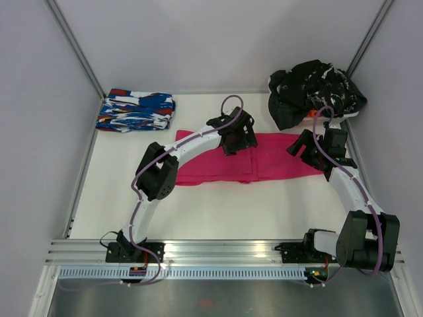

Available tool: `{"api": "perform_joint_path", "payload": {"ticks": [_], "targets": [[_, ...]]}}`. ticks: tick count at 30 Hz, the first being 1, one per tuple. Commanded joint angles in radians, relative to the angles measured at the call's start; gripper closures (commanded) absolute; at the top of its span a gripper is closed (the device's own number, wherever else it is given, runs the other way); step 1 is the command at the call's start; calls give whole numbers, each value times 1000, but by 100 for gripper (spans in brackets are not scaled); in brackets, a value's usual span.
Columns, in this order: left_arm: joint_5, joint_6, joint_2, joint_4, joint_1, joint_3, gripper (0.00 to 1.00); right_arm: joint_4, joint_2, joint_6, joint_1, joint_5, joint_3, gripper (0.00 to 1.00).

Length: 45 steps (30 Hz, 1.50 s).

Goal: Fold and stack the trousers
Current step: Fold the trousers

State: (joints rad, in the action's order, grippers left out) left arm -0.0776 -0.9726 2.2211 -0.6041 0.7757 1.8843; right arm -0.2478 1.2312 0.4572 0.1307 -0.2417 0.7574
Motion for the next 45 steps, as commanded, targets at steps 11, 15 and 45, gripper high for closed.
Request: {"api": "perform_joint_path", "payload": {"ticks": [11,15,45], "targets": [[57,213,-667,119,-401,-625,1,-53,120,-16,-330,132,203,11],[87,323,-709,171,-512,-766,1,-77,197,-14,-373,165,226,16],[343,445,-488,429,-651,-907,98,-476,-6,-17,-97,417,404,36]]}}
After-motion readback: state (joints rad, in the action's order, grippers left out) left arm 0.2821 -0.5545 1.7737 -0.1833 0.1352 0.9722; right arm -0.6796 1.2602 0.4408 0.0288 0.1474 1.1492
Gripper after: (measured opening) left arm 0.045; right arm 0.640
